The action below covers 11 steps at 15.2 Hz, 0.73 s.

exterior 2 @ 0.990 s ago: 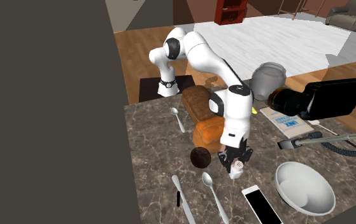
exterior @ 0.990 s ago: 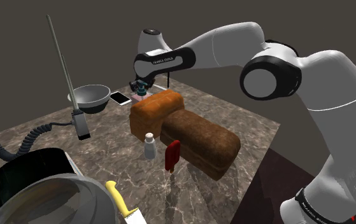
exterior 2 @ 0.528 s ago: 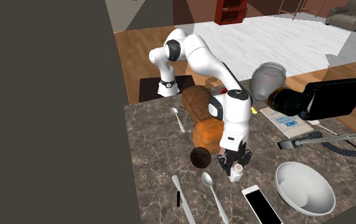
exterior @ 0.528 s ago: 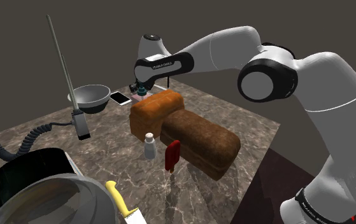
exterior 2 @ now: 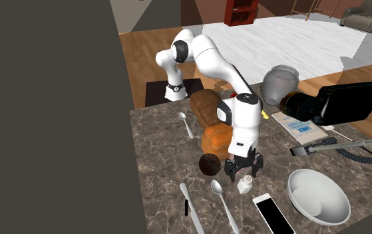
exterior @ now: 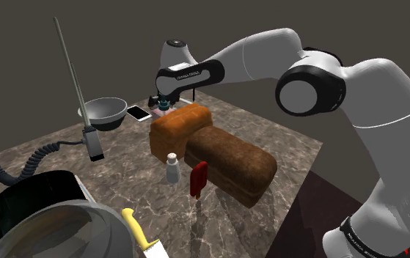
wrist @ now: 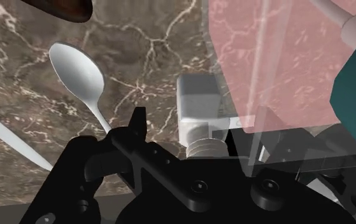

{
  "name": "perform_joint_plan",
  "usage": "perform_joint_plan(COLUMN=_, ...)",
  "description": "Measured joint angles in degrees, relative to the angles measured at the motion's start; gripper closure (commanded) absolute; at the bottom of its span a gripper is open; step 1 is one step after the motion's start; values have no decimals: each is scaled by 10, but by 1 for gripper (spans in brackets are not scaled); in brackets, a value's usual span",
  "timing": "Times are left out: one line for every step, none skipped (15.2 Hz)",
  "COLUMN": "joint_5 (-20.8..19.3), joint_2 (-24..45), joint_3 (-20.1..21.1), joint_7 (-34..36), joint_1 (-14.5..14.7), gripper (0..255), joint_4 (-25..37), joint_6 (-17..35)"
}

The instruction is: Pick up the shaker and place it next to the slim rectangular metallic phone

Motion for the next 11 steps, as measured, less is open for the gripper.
perform_joint_plan(joint_5=0, joint_2=-3, joint_3=0, joint_7=0, joint_1=0, gripper=0, joint_4=-5, joint_6=2)
perform_joint_plan(joint_5=0, joint_2=2, joint_3=0, joint_7=1, joint_1=0, gripper=0, joint_4=4, joint_6=-1)
perform_joint_plan(joint_5=0, joint_2=-3, joint_3=0, joint_7=1, joint_1=1, gripper=0, joint_4=0, joint_6=-6)
perform_joint_plan(joint_5=-1, joint_2=-13, joint_3=-1, joint_7=2, joint_1=3, gripper=0, joint_4=-10, joint_6=-9)
perform_joint_plan(joint_5=-2, joint_2=-27, joint_3=-1, joint_7=1, joint_1=4, gripper=0, joint_4=-21, joint_6=-15)
perform_joint_plan(joint_5=-2, joint_2=-41, joint_3=-1, joint_7=1, joint_1=5, gripper=0, joint_4=-30, joint_6=-20)
perform_joint_plan(joint_5=-2, joint_2=-48, joint_3=-1, joint_7=1, joint_1=6, gripper=0, joint_4=-34, joint_6=-24)
perform_joint_plan(joint_5=-2, joint_2=-50, joint_3=-1, joint_7=1, joint_1=6, gripper=0, joint_4=-35, joint_6=-26)
perform_joint_plan(joint_5=-3, joint_2=-52, joint_3=-1, joint_7=1, joint_1=6, gripper=0, joint_4=-37, joint_6=-26)
perform_joint_plan(joint_5=-3, joint_2=-53, joint_3=-1, joint_7=1, joint_1=6, gripper=0, joint_4=-38, joint_6=-27)
perform_joint_plan(joint_5=-3, joint_2=-53, joint_3=-1, joint_7=1, joint_1=6, gripper=0, joint_4=-38, joint_6=-27)
